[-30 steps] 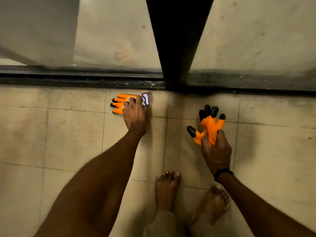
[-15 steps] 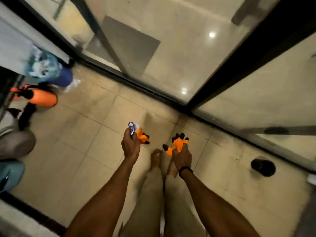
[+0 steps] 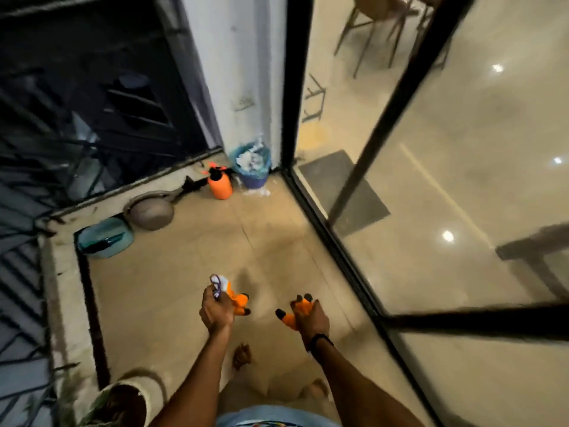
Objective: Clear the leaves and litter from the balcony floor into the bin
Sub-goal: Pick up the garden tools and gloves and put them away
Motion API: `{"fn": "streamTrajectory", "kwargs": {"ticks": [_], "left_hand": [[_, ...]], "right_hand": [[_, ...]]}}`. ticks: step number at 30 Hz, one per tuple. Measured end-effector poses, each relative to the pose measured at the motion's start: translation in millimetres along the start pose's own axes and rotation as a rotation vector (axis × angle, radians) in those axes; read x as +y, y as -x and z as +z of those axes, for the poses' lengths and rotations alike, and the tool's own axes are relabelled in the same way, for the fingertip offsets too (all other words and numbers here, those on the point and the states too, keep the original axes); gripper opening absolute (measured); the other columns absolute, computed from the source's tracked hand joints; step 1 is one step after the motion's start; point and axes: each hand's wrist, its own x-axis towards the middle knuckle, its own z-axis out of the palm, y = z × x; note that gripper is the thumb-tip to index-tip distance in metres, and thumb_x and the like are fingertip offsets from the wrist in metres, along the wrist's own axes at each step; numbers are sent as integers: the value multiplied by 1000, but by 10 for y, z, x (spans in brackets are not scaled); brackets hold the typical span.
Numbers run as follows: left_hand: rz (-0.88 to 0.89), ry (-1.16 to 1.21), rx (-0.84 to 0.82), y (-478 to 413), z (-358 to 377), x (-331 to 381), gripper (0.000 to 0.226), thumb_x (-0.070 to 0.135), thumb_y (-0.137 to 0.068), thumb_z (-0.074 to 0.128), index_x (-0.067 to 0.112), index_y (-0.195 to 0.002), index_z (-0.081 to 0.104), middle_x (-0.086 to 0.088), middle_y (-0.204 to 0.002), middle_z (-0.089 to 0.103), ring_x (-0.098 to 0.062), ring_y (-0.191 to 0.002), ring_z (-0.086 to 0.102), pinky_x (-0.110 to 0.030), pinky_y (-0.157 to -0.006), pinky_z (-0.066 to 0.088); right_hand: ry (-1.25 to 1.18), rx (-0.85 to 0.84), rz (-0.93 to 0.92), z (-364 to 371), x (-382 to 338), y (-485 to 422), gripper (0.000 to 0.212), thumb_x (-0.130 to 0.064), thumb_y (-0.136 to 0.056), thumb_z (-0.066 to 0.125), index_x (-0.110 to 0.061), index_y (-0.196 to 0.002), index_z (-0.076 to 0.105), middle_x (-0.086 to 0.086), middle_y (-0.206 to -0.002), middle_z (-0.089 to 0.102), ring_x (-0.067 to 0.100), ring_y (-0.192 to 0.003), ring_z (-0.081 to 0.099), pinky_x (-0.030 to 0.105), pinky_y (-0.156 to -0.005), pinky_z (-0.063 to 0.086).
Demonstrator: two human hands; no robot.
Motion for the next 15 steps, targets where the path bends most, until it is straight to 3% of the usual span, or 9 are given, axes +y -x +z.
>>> {"fn": "streamTrajectory", "kwargs": {"ticks": [2, 5, 6, 9, 11, 12, 14, 15], "left_hand": [[-52, 19, 50, -304, -225, 22, 19, 24, -100, 56, 9, -100, 68, -21, -104, 71, -41, -100, 63, -37, -78, 41], [-78, 57, 90, -797, -597, 100, 23, 25, -100, 57, 8, -106, 70, -19, -108, 72, -39, -104, 64, -37, -82, 43], [-75, 71, 103, -956, -694, 134, 23, 25, -100, 57, 8, -108, 71, -18, -108, 72, -38, -105, 64, -36, -82, 43], [-123, 98, 165, -1582, -1082, 226, 23, 14, -99, 56, 5, -115, 69, -19, -116, 70, -39, -110, 62, -37, -86, 43], [-168, 107, 214, -1878, -1267, 288, 25, 14, -98, 55, 6, -117, 68, -19, -117, 70, -40, -110, 62, -37, -86, 44], [-187, 125, 243, -2082, -1367, 333, 24, 16, -99, 55, 7, -117, 68, -19, -116, 70, -40, -108, 62, -36, -84, 44], [-201, 178, 283, -2460, -1502, 408, 24, 14, -98, 55, 7, -117, 68, -19, -114, 71, -41, -106, 63, -33, -80, 43], [-202, 213, 311, -2621, -1557, 441, 24, 13, -98, 55, 7, -118, 68, -19, -114, 71, -41, -105, 63, -33, -81, 44]], "right_hand": [[31, -56, -29, 254, -519, 27, 52, -51, -69, 78, -17, -101, 56, -4, -100, 61, 26, -98, 66, 31, -75, 49], [118, -93, -61, 750, -1084, -140, 52, -55, -70, 75, -14, -101, 66, -9, -105, 64, 21, -94, 66, 28, -75, 49], [135, -98, -82, 852, -1275, -141, 54, -56, -70, 72, -14, -103, 66, -7, -106, 69, 15, -85, 67, 28, -74, 54], [134, -208, -148, 1395, -1986, -167, 39, -33, -92, 64, -4, -118, 60, 13, -106, 67, 3, -67, 67, 18, -59, 54], [86, -226, -213, 1601, -2456, -115, 53, -60, -94, 43, -16, -116, 63, 10, -117, 63, 8, -89, 69, 22, -69, 54], [192, -231, -308, 1781, -2672, -168, 61, -68, -90, 39, -19, -116, 63, 6, -118, 63, 14, -97, 68, 24, -75, 53], [375, -320, -319, 2019, -3137, -196, 47, -46, -93, 58, -9, -123, 60, 5, -109, 65, 10, -84, 69, 18, -68, 53], [475, -304, -413, 2144, -3327, -272, 43, -35, -94, 62, -7, -125, 57, 5, -105, 66, 8, -81, 68, 16, -64, 51]]}}
